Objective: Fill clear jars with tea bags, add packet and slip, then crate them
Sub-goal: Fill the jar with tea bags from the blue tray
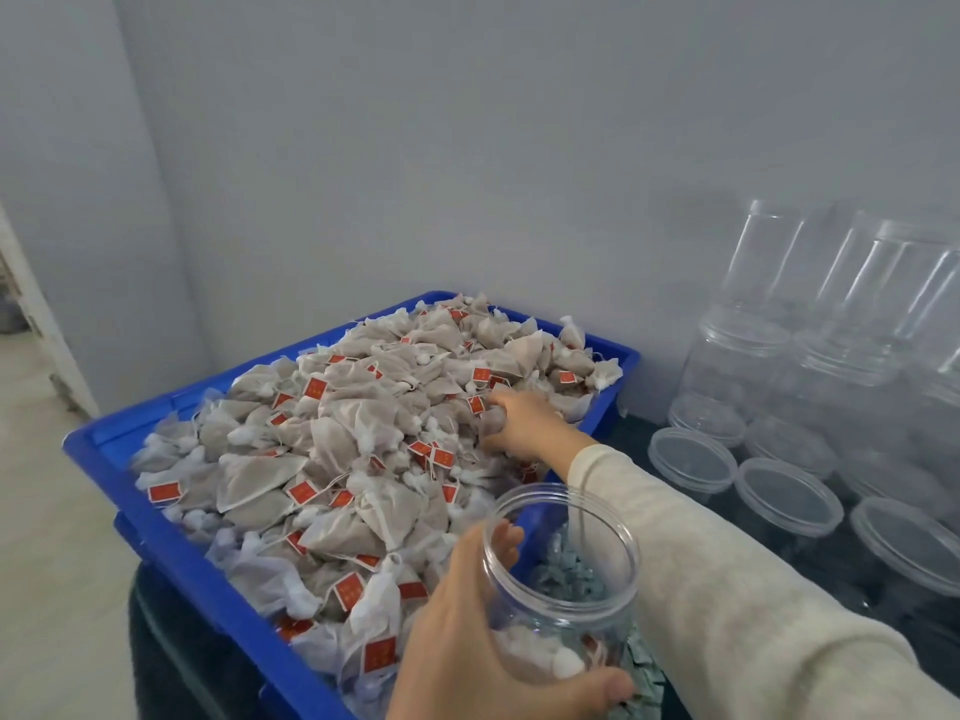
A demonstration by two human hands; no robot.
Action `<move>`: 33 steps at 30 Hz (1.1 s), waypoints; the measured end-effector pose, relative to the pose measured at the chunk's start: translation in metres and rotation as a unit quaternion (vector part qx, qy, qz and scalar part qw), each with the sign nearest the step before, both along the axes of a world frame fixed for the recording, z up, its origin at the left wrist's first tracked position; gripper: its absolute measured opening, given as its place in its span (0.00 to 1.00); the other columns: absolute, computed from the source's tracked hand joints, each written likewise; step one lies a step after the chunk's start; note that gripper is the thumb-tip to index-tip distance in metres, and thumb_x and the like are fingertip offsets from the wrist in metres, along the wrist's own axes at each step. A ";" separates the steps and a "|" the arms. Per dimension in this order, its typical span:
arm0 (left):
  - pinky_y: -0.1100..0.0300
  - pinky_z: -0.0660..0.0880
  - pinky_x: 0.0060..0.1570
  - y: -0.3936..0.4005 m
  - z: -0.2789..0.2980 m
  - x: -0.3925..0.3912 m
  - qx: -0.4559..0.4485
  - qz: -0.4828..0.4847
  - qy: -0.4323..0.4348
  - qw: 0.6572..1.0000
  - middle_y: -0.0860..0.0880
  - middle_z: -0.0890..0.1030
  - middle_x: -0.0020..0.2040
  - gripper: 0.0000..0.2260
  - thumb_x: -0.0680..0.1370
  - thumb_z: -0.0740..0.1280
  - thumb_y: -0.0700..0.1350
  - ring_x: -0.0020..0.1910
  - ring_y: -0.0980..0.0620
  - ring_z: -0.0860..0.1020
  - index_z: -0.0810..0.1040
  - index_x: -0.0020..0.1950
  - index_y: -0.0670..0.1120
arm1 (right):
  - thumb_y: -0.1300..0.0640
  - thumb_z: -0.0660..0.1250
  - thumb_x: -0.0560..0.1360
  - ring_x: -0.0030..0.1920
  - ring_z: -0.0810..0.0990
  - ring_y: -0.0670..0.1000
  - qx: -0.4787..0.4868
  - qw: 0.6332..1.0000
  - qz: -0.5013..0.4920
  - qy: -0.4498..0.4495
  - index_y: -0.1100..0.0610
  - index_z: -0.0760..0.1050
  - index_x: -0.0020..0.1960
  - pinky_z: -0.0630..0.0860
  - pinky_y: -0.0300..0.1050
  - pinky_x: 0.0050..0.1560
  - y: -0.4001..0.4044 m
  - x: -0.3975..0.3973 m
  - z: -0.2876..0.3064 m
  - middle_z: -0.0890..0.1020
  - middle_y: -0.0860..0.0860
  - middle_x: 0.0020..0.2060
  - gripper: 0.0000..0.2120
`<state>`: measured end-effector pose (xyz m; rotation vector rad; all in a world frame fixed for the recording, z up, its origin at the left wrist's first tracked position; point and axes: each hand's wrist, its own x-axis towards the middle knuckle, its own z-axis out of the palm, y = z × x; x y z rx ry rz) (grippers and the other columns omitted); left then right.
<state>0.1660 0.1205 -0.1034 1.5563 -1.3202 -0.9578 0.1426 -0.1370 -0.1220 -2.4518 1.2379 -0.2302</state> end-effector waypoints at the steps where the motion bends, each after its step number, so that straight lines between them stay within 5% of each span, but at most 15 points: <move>1: 0.64 0.63 0.64 0.002 -0.001 0.005 -0.005 -0.060 -0.022 0.998 0.46 0.67 0.73 0.27 0.79 0.66 0.42 0.71 0.50 0.67 0.58 0.75 0.43 | 0.53 0.70 0.75 0.61 0.74 0.54 -0.017 1.000 0.001 0.017 0.53 0.67 0.72 0.68 0.43 0.52 -0.001 0.003 -0.002 0.74 0.54 0.65 0.27; 8: 0.65 0.60 0.63 0.004 0.002 0.011 -0.020 -0.060 -0.051 0.997 0.40 0.65 0.74 0.22 0.82 0.58 0.37 0.73 0.46 0.65 0.56 0.74 0.37 | 0.57 0.62 0.79 0.47 0.76 0.53 -0.119 0.990 -0.026 0.070 0.59 0.74 0.60 0.71 0.43 0.46 -0.004 0.011 -0.015 0.75 0.56 0.56 0.11; 11: 0.73 0.58 0.66 0.004 0.003 0.001 -0.027 -0.029 -0.029 0.999 0.55 0.62 0.73 0.30 0.78 0.67 0.46 0.73 0.60 0.61 0.53 0.73 0.50 | 0.59 0.63 0.79 0.46 0.77 0.53 -0.144 0.987 -0.027 0.064 0.58 0.74 0.57 0.72 0.44 0.45 -0.006 0.013 -0.018 0.78 0.56 0.52 0.07; 13: 0.78 0.55 0.65 0.003 0.009 -0.009 0.023 -0.012 -0.099 0.995 0.69 0.54 0.67 0.37 0.73 0.72 0.56 0.69 0.71 0.57 0.45 0.65 0.62 | 0.59 0.63 0.79 0.43 0.76 0.52 -0.142 0.988 -0.027 0.059 0.58 0.74 0.54 0.70 0.43 0.43 -0.004 0.011 -0.019 0.79 0.54 0.47 0.06; 16: 0.70 0.60 0.68 -0.009 0.008 -0.006 0.038 0.019 -0.058 0.997 0.63 0.59 0.72 0.41 0.71 0.75 0.54 0.71 0.64 0.61 0.50 0.73 0.57 | 0.59 0.62 0.79 0.39 0.73 0.50 -0.153 0.987 -0.023 0.041 0.54 0.71 0.45 0.68 0.42 0.41 0.002 0.006 -0.017 0.72 0.48 0.36 0.04; 18: 0.64 0.61 0.69 -0.013 0.008 -0.007 0.046 0.031 -0.016 0.998 0.58 0.63 0.72 0.38 0.72 0.74 0.53 0.71 0.58 0.65 0.55 0.74 0.54 | 0.58 0.62 0.79 0.38 0.73 0.49 -0.128 0.991 -0.028 -0.008 0.52 0.67 0.41 0.67 0.41 0.40 0.007 0.001 -0.014 0.70 0.47 0.34 0.09; 20: 0.66 0.67 0.64 -0.008 0.003 -0.009 -0.002 0.042 -0.021 0.999 0.70 0.66 0.65 0.39 0.63 0.77 0.64 0.64 0.67 0.69 0.54 0.65 0.69 | 0.57 0.66 0.77 0.39 0.73 0.48 -0.094 0.992 -0.038 -0.082 0.51 0.68 0.40 0.67 0.39 0.39 0.012 -0.008 -0.006 0.72 0.46 0.36 0.10; 22: 0.76 0.68 0.55 0.002 -0.003 -0.011 -0.031 0.050 -0.049 0.997 0.80 0.67 0.55 0.41 0.49 0.72 0.76 0.56 0.78 0.68 0.53 0.54 0.79 | 0.56 0.70 0.75 0.41 0.75 0.46 -0.058 0.986 -0.042 -0.150 0.52 0.72 0.48 0.70 0.35 0.39 0.020 -0.021 0.010 0.74 0.45 0.41 0.07; 24: 0.79 0.69 0.47 0.005 -0.013 -0.012 -0.051 0.064 -0.056 0.995 0.84 0.62 0.55 0.41 0.45 0.69 0.80 0.53 0.82 0.66 0.49 0.51 0.84 | 0.56 0.71 0.74 0.44 0.75 0.41 -0.026 0.977 -0.035 -0.209 0.52 0.73 0.61 0.73 0.32 0.39 0.031 -0.037 0.033 0.75 0.44 0.48 0.16; 27: 0.69 0.76 0.47 0.003 -0.015 -0.013 -0.083 0.066 -0.043 0.993 0.84 0.63 0.57 0.41 0.46 0.71 0.78 0.51 0.78 0.71 0.51 0.52 0.84 | 0.58 0.72 0.74 0.45 0.79 0.43 -0.009 0.950 -0.020 -0.312 0.49 0.74 0.65 0.78 0.34 0.43 0.054 -0.062 0.072 0.77 0.46 0.49 0.20; 33: 0.65 0.79 0.44 0.004 -0.022 -0.013 -0.099 0.058 0.012 0.993 0.76 0.73 0.53 0.45 0.47 0.76 0.74 0.47 0.69 0.79 0.60 0.60 0.71 | 0.62 0.71 0.75 0.46 0.83 0.53 0.016 0.892 0.045 -0.449 0.39 0.80 0.47 0.83 0.46 0.42 0.122 -0.102 0.112 0.81 0.52 0.47 0.16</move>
